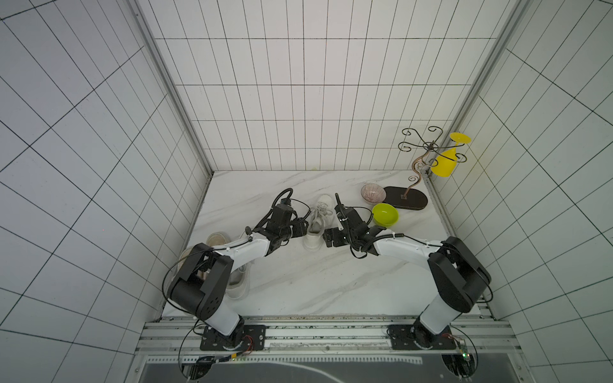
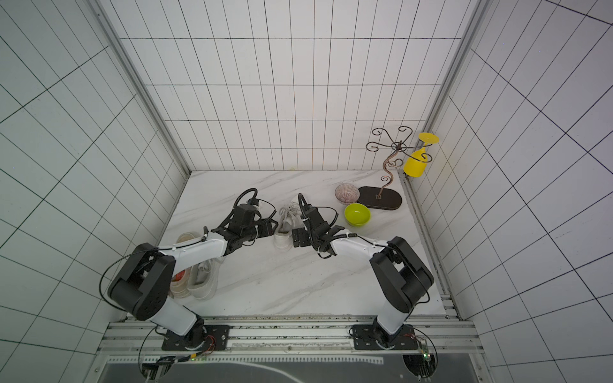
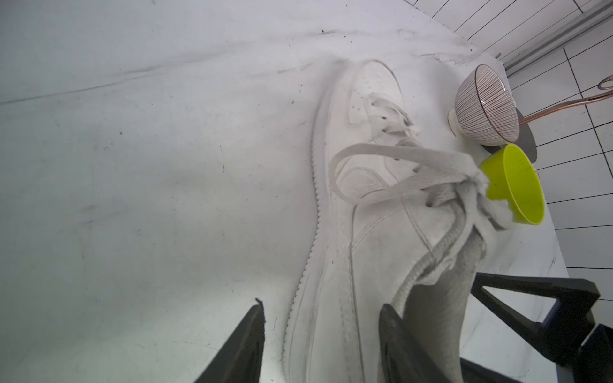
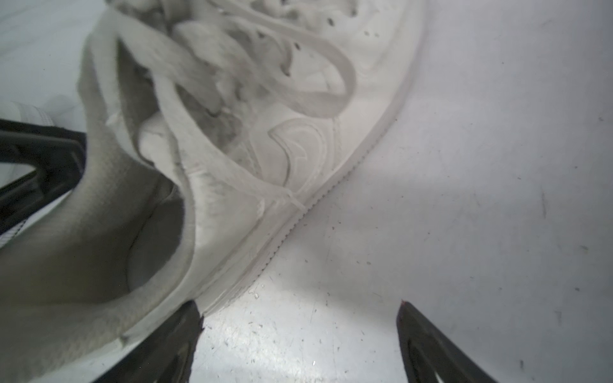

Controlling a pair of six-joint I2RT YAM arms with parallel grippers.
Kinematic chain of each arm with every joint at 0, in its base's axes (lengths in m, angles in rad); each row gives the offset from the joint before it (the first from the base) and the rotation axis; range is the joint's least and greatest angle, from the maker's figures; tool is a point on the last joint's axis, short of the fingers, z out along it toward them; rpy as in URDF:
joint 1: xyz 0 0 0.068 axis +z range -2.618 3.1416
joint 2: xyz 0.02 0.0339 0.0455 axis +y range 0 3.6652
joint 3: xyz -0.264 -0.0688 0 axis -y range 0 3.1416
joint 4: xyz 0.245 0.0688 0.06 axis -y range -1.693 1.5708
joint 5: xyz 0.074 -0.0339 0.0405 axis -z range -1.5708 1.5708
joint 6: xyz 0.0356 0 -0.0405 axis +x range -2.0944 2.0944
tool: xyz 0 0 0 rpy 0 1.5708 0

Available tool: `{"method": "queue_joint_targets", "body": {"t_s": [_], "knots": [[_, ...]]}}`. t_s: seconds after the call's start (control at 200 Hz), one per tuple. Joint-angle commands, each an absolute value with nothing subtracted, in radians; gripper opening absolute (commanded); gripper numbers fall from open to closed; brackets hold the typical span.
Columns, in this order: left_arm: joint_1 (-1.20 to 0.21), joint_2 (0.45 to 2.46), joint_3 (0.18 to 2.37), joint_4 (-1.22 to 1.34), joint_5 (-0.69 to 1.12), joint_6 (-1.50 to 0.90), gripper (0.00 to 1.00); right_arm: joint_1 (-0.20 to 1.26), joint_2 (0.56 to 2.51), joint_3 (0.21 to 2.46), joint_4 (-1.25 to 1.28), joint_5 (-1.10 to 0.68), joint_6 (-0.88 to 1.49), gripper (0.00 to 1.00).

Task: Remove the insole from the shoe
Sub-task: Pick up the shoe from the center of the board.

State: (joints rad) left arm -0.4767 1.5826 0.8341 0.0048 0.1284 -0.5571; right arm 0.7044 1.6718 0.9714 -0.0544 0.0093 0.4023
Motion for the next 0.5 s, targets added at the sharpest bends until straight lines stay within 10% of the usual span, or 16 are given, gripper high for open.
{"method": "queue_joint_targets", "body": {"t_s": [0.0,0.495], "knots": [[-0.488,1.590,0.853,-0.007,0.163,-0.503,0.56,0.718,1.616,1.011,-0.019,0.057,0.407,0.92],[-0.491,1.622,0.869,0.009,0.298,-0.449,0.59,0.656,1.409,0.956,-0.053,0.107,0.414,0.87]]}}
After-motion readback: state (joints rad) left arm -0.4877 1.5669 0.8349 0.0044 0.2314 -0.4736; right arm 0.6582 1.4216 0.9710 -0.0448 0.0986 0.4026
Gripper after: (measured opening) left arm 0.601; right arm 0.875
